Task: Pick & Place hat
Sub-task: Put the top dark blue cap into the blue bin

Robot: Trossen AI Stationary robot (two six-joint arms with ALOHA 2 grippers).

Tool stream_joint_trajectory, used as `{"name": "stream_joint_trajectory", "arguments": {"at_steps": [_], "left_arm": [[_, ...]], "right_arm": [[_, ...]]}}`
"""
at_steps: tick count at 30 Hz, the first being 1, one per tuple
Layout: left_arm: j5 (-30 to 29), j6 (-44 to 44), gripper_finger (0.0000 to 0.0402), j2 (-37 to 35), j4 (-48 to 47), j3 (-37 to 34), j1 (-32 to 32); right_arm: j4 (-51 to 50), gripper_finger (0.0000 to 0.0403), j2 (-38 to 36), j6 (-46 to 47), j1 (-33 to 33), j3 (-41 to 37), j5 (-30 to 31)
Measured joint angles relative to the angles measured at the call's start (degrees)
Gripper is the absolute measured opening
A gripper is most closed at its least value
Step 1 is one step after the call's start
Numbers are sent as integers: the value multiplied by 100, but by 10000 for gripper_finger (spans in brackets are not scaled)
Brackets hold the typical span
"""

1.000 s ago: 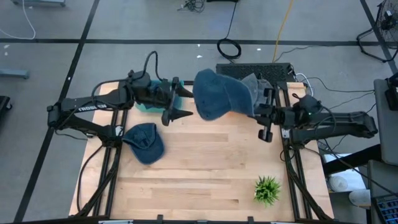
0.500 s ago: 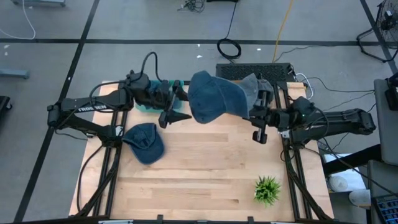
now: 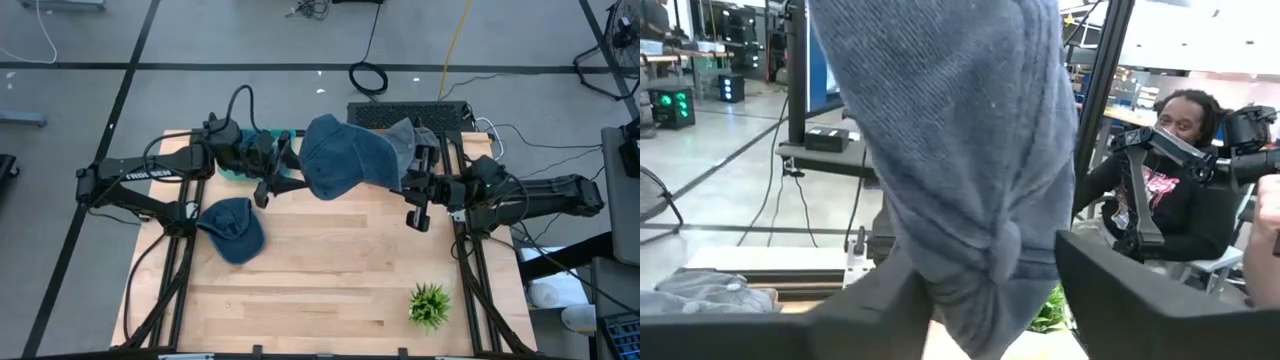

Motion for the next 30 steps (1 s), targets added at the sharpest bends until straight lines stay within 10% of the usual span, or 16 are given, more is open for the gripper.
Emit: {"name": "stream_joint_trajectory", "arguments": {"at_steps": [15, 23, 30], "left_arm": [[-2, -31, 23, 0, 70, 0, 0], [-91, 107, 21, -329, 167, 0, 108], [-100, -126, 21, -1172, -74, 2, 364]], "right_arm": [[-63, 6, 136, -17, -1, 2, -173], [-75, 62, 54, 160, -2, 2, 10], [-282, 127, -68, 353, 2, 9, 1650]]}}
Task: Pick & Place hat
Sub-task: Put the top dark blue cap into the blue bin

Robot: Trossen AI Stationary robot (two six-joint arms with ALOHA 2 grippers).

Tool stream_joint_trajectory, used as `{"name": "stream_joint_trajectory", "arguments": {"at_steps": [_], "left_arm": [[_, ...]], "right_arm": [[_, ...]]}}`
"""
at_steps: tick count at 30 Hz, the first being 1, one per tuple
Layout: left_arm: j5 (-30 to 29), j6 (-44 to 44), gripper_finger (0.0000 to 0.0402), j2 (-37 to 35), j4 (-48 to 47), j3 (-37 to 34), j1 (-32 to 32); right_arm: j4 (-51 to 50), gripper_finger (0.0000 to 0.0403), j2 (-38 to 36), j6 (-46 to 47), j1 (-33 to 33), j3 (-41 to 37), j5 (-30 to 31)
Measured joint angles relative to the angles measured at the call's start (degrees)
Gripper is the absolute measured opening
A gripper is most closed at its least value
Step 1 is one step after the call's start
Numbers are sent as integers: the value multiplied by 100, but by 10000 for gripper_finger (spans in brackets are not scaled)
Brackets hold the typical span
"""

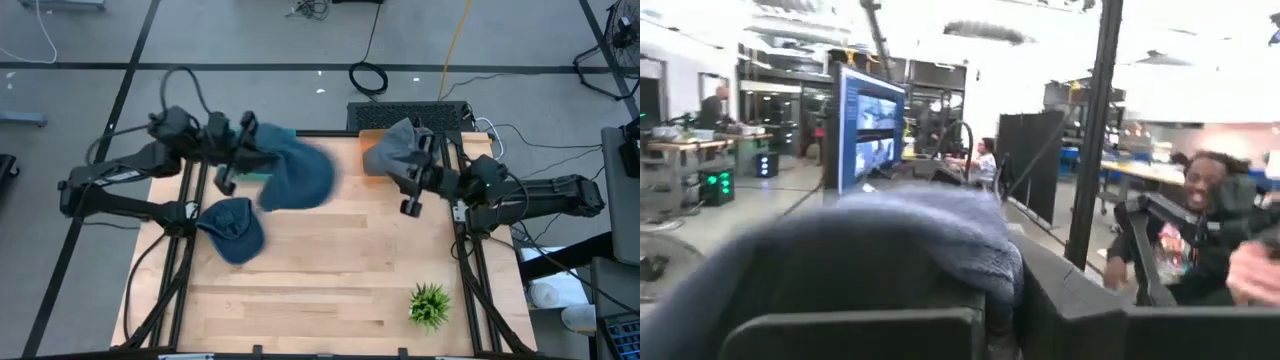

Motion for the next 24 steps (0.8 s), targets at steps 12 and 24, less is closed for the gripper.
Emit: {"name": "stream_joint_trajectory", "arguments": {"at_steps": [12, 24], "left_arm": [[-748, -236, 21, -639, -1750, 2, 447], [-874, 226, 21, -383, -3905, 955, 967]], "right_arm": [[-1061, 217, 296, -33, 228, 2, 2258], [-1170, 240, 823, -33, 753, 0, 2737]]}}
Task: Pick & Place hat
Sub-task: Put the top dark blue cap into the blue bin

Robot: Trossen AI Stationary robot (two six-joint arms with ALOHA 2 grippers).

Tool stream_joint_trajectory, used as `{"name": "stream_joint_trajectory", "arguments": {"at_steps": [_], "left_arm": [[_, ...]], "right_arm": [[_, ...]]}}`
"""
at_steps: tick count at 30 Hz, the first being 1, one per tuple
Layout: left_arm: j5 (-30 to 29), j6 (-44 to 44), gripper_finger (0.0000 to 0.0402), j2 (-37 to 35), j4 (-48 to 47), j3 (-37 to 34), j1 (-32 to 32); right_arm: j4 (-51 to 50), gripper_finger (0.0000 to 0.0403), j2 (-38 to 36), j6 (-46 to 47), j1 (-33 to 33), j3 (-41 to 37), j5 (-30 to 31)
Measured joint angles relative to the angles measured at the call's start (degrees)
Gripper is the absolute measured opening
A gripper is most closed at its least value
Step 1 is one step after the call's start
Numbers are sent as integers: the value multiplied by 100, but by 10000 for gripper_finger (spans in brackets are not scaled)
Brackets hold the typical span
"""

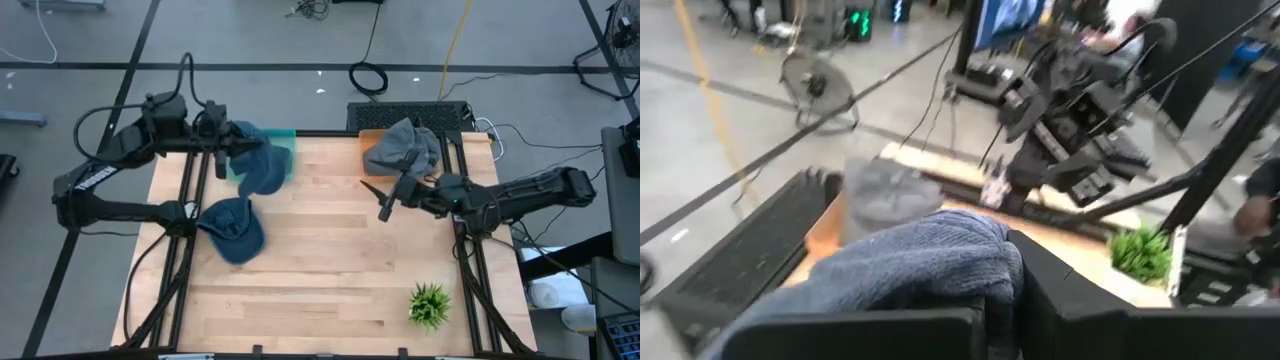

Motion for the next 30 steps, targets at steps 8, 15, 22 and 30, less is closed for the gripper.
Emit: {"name": "stream_joint_trajectory", "arguments": {"at_steps": [8, 15, 22, 30], "left_arm": [[-450, 425, 21, 470, -1299, 1049, -11], [-829, 937, 21, 823, -1995, 1395, 8], [-1030, 1317, 21, 1137, -2084, 1395, 336], [-1037, 1738, 21, 1312, -2117, 1395, 726]], "right_arm": [[-66, 240, 308, 242, 242, 0, 249], [-65, 240, 556, 417, 374, 95, 139], [-68, 240, 635, 898, 377, 179, -842], [-91, 240, 635, 1006, 374, 179, -831]]}}
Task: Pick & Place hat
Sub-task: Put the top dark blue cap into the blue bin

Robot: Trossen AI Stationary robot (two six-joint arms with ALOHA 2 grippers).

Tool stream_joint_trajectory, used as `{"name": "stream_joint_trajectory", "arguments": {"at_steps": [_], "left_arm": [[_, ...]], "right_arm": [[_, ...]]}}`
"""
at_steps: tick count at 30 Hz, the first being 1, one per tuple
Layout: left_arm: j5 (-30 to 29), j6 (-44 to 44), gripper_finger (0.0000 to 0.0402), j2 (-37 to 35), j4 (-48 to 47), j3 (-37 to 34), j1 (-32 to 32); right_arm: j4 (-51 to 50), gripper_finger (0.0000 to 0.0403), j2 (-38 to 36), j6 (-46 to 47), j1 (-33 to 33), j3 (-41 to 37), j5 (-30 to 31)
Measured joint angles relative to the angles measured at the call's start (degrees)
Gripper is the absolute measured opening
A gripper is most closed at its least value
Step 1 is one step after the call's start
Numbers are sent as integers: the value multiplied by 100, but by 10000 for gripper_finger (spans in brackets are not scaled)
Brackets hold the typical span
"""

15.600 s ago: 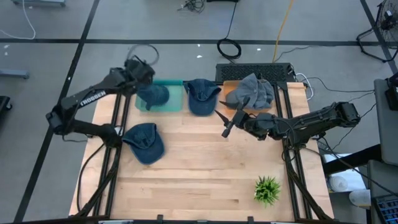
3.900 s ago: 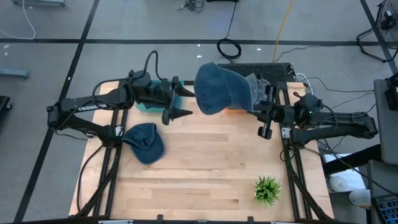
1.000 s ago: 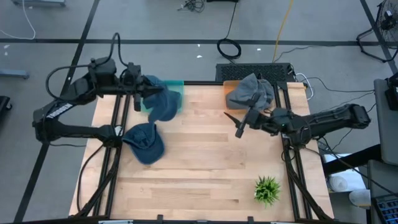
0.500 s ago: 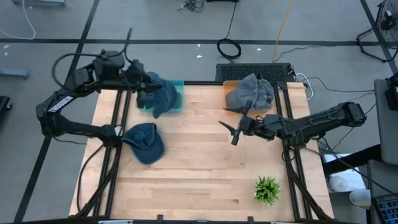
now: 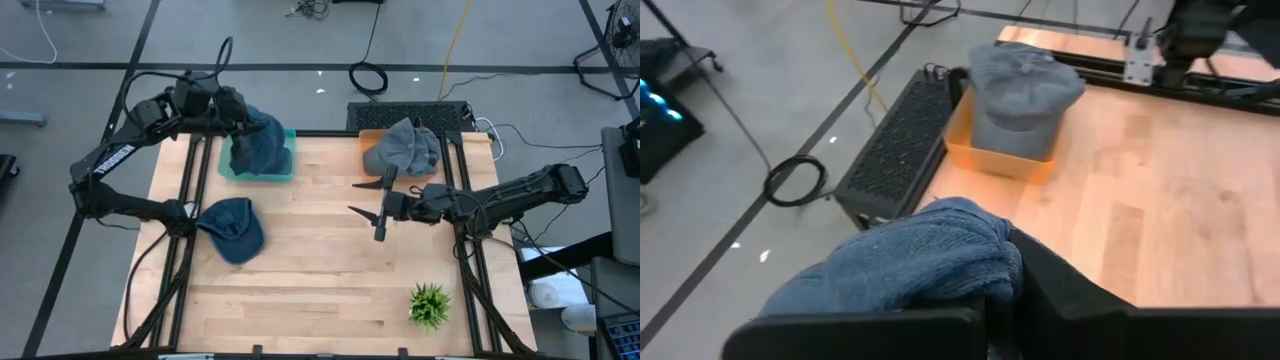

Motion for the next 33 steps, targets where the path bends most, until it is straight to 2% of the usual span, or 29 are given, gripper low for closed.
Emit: {"name": "stream_joint_trajectory", "arguments": {"at_steps": [6, 15, 26, 33], "left_arm": [[-186, 128, 21, -7, -18, 0, 246], [-914, 762, 21, 151, -376, -2, 468], [-1036, 1232, 21, 662, -463, -2, 474], [-843, 1523, 21, 1138, -553, -2, 412]], "right_arm": [[-28, 240, 2, 0, -2, 0, 0], [-70, 240, 2, 211, -7, 0, -2], [-133, 240, 4, 199, -4, 0, -1], [-200, 240, 4, 197, -7, 0, 4]]}}
